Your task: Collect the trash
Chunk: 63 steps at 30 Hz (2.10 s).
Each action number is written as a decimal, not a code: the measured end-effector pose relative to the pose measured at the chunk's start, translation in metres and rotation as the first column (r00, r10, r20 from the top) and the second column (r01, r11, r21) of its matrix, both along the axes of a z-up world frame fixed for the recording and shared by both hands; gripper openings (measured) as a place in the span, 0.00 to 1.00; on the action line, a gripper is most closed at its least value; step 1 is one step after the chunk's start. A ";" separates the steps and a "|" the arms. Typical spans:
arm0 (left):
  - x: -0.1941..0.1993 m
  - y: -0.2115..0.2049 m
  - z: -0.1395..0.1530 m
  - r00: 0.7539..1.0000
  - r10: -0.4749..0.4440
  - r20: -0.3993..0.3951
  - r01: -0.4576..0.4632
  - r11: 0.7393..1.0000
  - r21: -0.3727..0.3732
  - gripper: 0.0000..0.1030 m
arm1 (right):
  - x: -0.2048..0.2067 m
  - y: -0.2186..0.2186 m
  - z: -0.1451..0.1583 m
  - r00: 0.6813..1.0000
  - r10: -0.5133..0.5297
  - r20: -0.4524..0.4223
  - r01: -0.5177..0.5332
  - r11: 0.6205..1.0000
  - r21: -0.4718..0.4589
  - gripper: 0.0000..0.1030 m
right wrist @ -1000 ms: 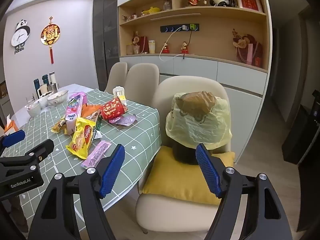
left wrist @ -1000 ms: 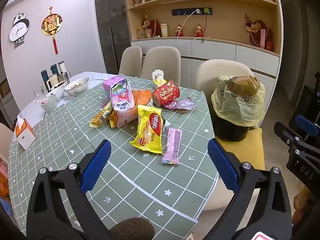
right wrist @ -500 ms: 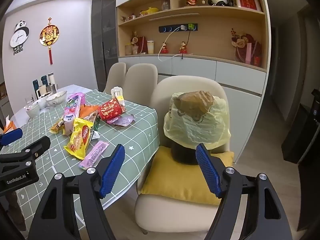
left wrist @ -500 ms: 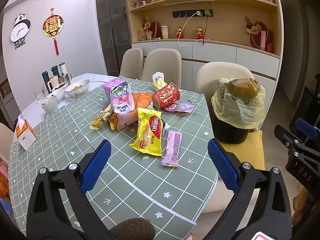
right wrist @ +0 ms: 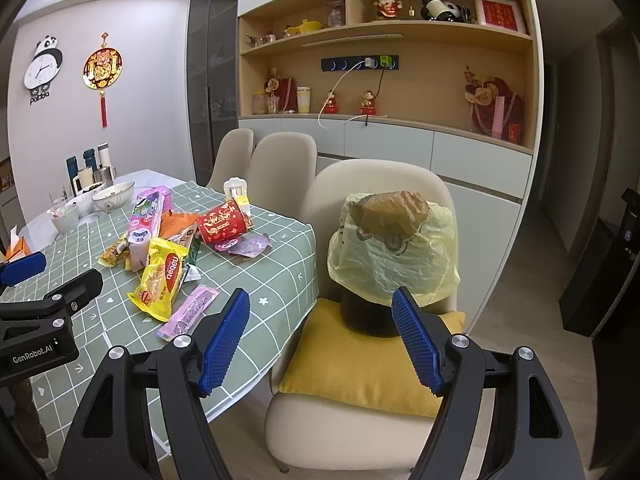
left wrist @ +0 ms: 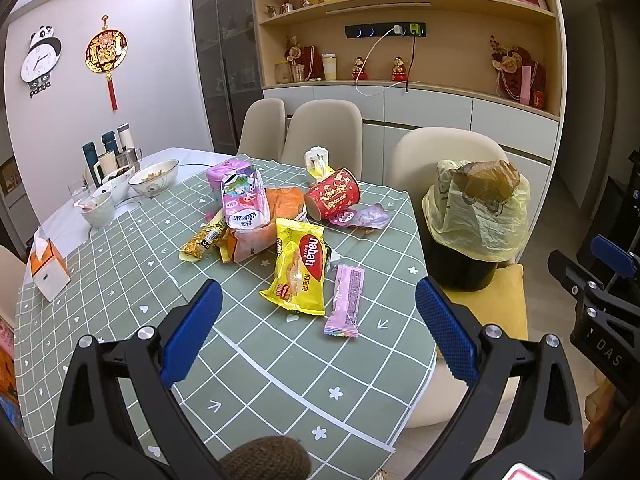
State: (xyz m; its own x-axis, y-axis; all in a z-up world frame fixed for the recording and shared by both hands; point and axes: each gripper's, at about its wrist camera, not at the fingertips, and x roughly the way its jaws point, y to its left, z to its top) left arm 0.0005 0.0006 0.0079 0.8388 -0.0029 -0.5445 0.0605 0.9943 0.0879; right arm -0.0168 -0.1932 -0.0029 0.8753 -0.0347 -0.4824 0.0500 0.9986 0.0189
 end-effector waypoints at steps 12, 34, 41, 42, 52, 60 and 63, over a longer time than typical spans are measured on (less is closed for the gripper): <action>0.001 0.004 -0.001 1.000 0.006 0.004 -0.006 1.000 -0.009 0.90 | 0.002 0.003 0.000 1.000 0.004 -0.001 -0.004 1.000 -0.006 0.68; 0.001 0.003 -0.002 1.000 -0.003 0.006 0.003 1.000 -0.010 0.90 | 0.000 0.001 0.000 1.000 -0.006 0.010 0.006 1.000 -0.005 0.68; -0.002 0.002 -0.001 1.000 -0.005 0.010 0.005 1.000 -0.010 0.90 | -0.002 -0.001 0.001 1.000 -0.010 0.013 0.010 1.000 -0.004 0.68; -0.002 0.002 -0.001 1.000 -0.005 0.011 0.005 1.000 -0.010 0.90 | -0.003 -0.002 0.001 1.000 -0.011 0.014 0.011 1.000 -0.003 0.68; -0.005 0.003 -0.001 1.000 -0.002 0.016 0.002 1.000 -0.012 0.90 | -0.005 -0.003 0.001 1.000 -0.011 0.014 0.011 1.000 0.001 0.68; -0.002 0.008 -0.003 1.000 -0.003 0.006 0.003 1.000 -0.022 0.90 | -0.004 -0.004 0.000 1.000 -0.018 0.007 0.018 1.000 0.003 0.68; 0.004 0.013 -0.006 1.000 0.009 -0.005 -0.009 1.000 -0.026 0.90 | -0.001 -0.005 -0.002 1.000 -0.023 -0.005 0.023 1.000 0.002 0.68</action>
